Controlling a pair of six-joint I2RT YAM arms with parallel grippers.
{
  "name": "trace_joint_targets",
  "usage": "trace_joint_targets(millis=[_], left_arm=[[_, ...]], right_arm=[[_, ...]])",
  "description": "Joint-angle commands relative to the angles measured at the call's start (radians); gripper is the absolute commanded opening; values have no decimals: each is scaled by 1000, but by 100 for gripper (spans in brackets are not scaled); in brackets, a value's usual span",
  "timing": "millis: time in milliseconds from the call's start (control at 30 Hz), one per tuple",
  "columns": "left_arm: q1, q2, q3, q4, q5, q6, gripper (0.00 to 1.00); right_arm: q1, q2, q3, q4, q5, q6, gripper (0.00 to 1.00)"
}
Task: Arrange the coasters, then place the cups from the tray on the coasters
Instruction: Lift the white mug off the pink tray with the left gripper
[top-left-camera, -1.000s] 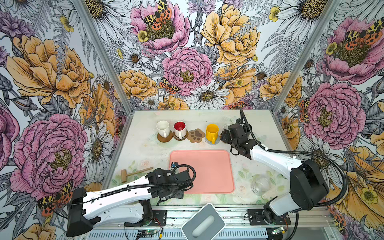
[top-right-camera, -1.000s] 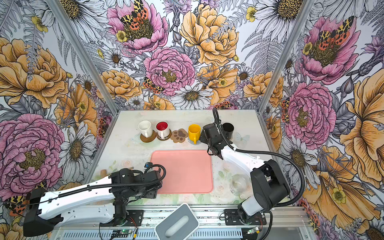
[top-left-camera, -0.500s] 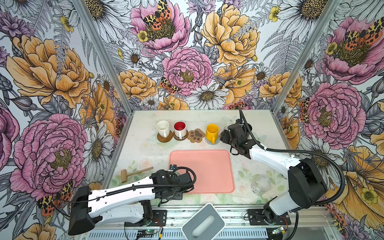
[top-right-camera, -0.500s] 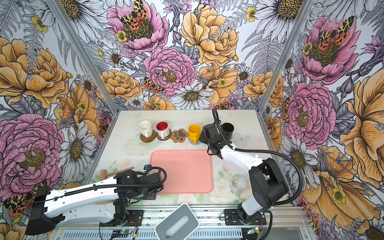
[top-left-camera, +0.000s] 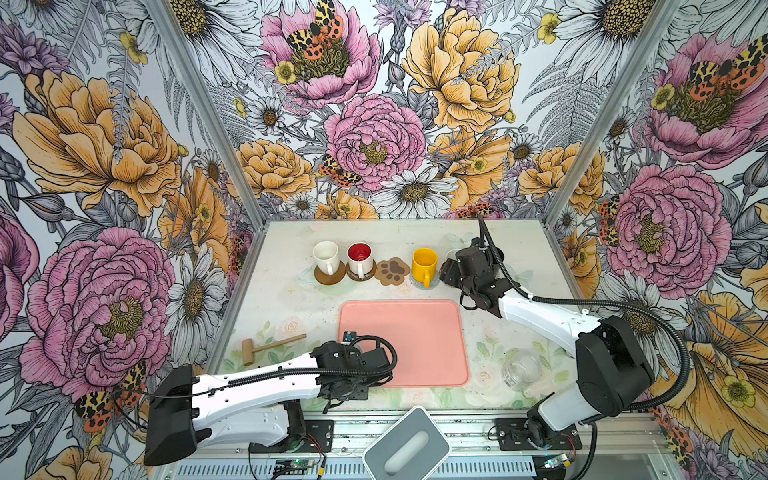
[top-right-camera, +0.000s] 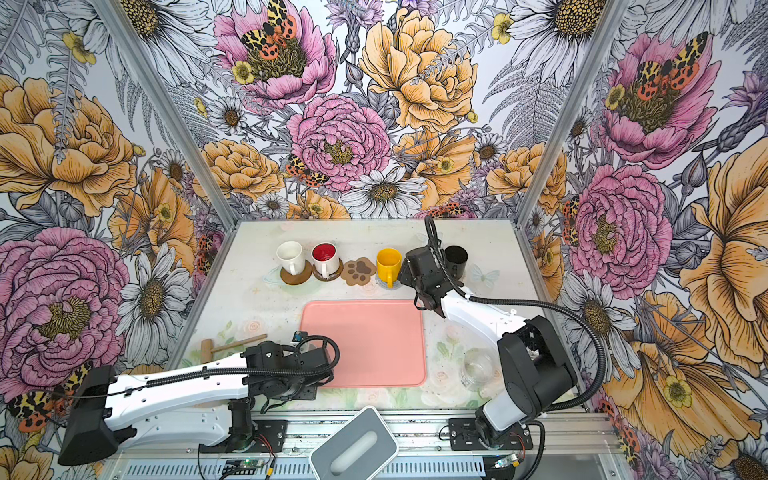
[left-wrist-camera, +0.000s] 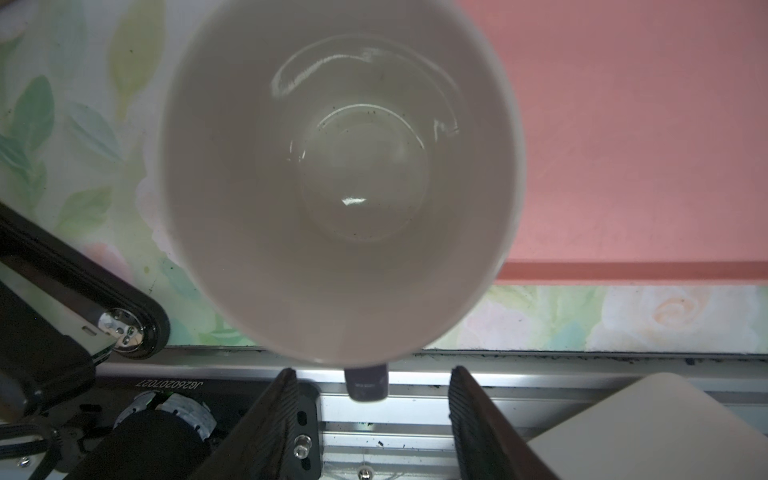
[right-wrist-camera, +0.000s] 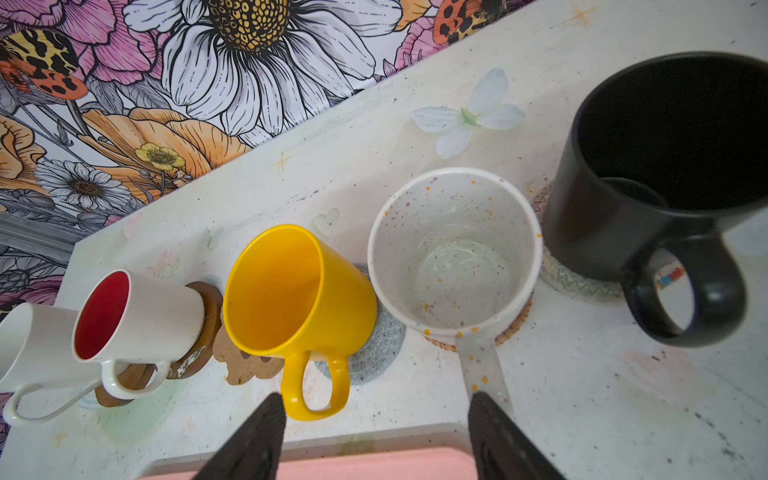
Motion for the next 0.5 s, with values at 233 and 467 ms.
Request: trace_joint_targets(millis=[233, 467], left_arm=[[-8, 41, -39, 101, -14, -18, 57], [-3, 66, -47, 106, -31, -20, 55]], right_arm=[[-13, 10, 3, 21, -8, 13, 72], [-15, 11, 1, 21, -12, 12, 72]])
